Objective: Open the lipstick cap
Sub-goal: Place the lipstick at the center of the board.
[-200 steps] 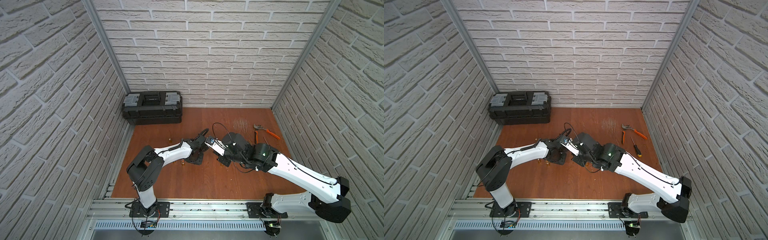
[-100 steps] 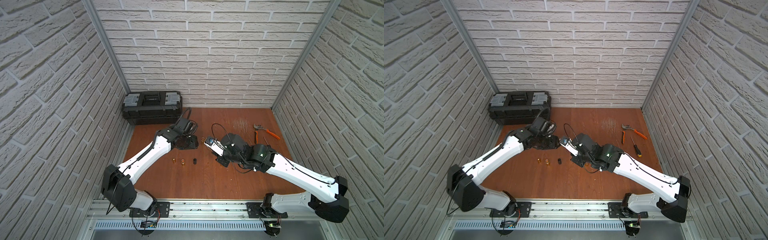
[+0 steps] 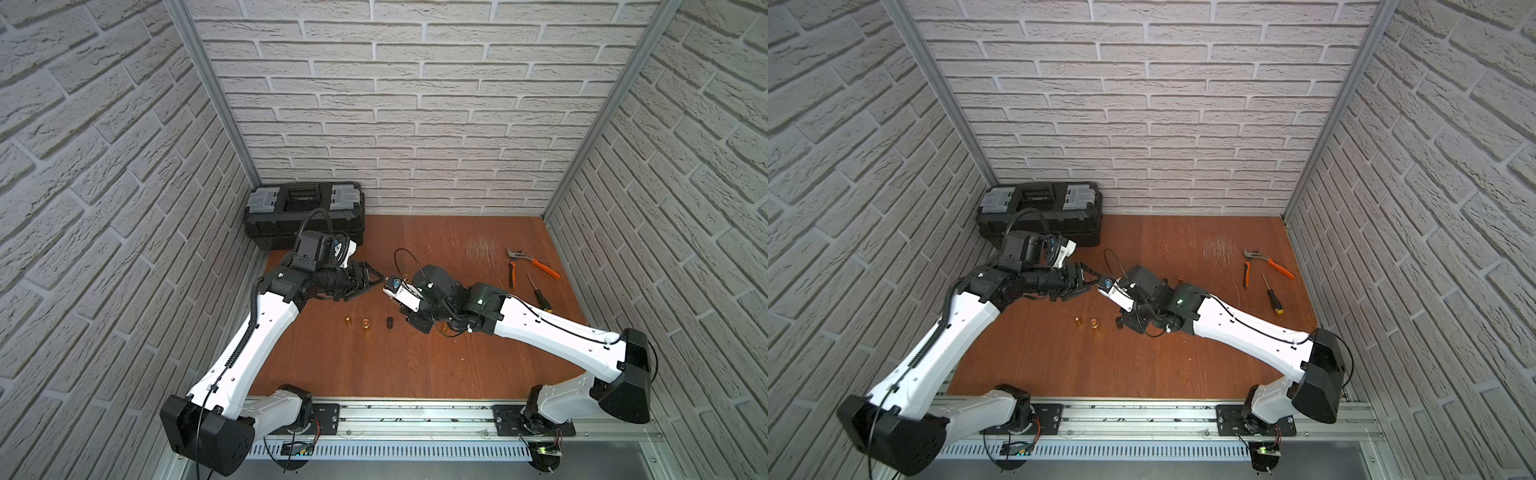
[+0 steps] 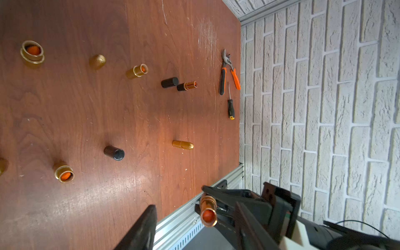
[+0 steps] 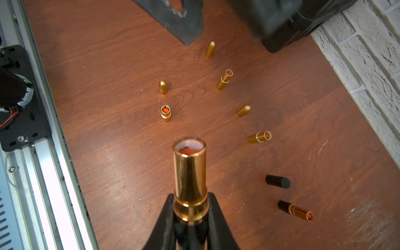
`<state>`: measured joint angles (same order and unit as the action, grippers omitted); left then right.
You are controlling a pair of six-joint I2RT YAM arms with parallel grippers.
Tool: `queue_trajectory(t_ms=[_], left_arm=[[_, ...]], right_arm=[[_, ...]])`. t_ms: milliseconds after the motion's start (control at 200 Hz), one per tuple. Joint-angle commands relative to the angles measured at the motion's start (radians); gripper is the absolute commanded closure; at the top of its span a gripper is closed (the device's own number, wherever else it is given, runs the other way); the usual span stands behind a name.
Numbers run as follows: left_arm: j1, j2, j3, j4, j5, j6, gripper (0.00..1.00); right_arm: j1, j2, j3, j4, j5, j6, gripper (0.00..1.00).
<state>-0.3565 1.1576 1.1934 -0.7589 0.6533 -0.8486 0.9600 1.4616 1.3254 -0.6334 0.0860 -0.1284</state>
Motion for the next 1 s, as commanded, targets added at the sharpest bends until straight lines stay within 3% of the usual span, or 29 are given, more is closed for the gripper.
queue_trajectory(t_ms=[0, 405, 995], left_arm=[[-0.018, -0.013, -0.025, 0.005, 0.049, 0.012, 0.41], [-0.072, 0.04, -0.019, 0.02, 0.045, 0.034, 0.49], [-0.085, 0.061, 0.014, -0.037, -0.005, 0.077, 0.78]], right_arm=[[0.0, 0.004, 0.056, 0.075, -0.031, -0.004, 0.95], [0.0, 0.044, 0.096, 0.079, -0.038, -0.014, 0.95], [-0.001, 0.069, 0.117, 0.065, -0.027, -0.031, 0.95]])
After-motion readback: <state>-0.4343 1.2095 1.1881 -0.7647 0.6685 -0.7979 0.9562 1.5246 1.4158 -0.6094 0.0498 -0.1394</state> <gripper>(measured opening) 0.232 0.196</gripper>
